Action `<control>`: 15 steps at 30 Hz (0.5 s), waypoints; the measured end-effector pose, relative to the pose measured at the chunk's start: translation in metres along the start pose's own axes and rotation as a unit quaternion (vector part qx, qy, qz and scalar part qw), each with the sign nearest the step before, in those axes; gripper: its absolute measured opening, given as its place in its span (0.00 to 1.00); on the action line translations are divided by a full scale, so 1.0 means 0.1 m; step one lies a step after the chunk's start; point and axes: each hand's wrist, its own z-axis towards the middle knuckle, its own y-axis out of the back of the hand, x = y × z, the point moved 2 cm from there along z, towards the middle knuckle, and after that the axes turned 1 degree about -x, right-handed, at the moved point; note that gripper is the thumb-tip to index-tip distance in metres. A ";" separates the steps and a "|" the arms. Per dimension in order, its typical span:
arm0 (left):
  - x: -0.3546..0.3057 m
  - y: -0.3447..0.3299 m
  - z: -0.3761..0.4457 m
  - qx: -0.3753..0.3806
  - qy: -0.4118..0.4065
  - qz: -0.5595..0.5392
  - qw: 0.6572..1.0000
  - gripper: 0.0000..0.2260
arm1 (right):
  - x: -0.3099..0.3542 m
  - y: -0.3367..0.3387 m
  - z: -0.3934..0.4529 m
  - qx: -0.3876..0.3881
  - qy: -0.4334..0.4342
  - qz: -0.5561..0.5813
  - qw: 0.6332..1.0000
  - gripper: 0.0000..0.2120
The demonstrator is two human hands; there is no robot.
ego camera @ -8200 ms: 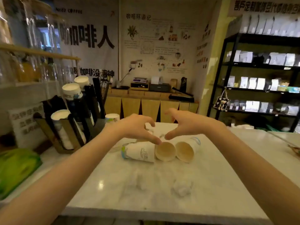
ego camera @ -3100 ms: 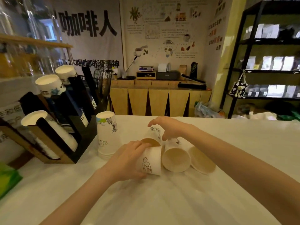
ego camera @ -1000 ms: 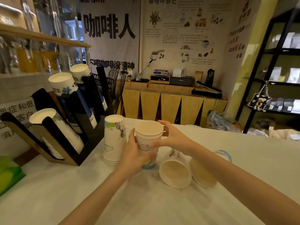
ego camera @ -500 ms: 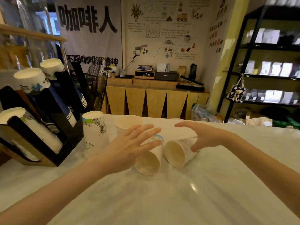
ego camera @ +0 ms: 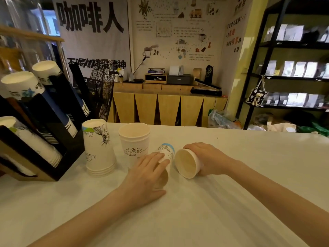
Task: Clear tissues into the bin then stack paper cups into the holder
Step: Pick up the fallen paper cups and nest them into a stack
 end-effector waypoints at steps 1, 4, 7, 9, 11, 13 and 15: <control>-0.01 -0.02 0.00 -0.007 0.013 0.000 1.000 0.34 | -0.01 0.00 0.00 -0.006 0.001 0.003 1.000 0.40; -0.09 -0.10 0.02 -0.030 0.064 -0.003 0.997 0.33 | -0.03 0.00 -0.01 -0.016 0.001 0.003 1.000 0.39; -0.14 -0.16 0.03 -0.052 0.083 -0.014 0.995 0.29 | -0.03 -0.03 -0.02 -0.019 -0.001 0.004 1.000 0.39; -0.15 -0.15 0.02 -0.064 0.076 -0.023 0.995 0.30 | -0.04 -0.04 -0.03 -0.021 0.002 0.005 1.000 0.39; -0.16 -0.07 0.02 -0.079 0.069 -0.051 0.993 0.31 | -0.06 -0.02 -0.03 -0.024 -0.001 0.015 1.000 0.40; -0.16 0.10 0.02 -0.117 0.068 -0.096 0.986 0.33 | -0.11 0.02 -0.02 -0.029 -0.021 0.049 0.998 0.41; -0.12 0.35 0.06 -0.170 0.072 -0.140 0.973 0.35 | -0.15 0.08 0.00 -0.039 -0.043 0.120 0.991 0.42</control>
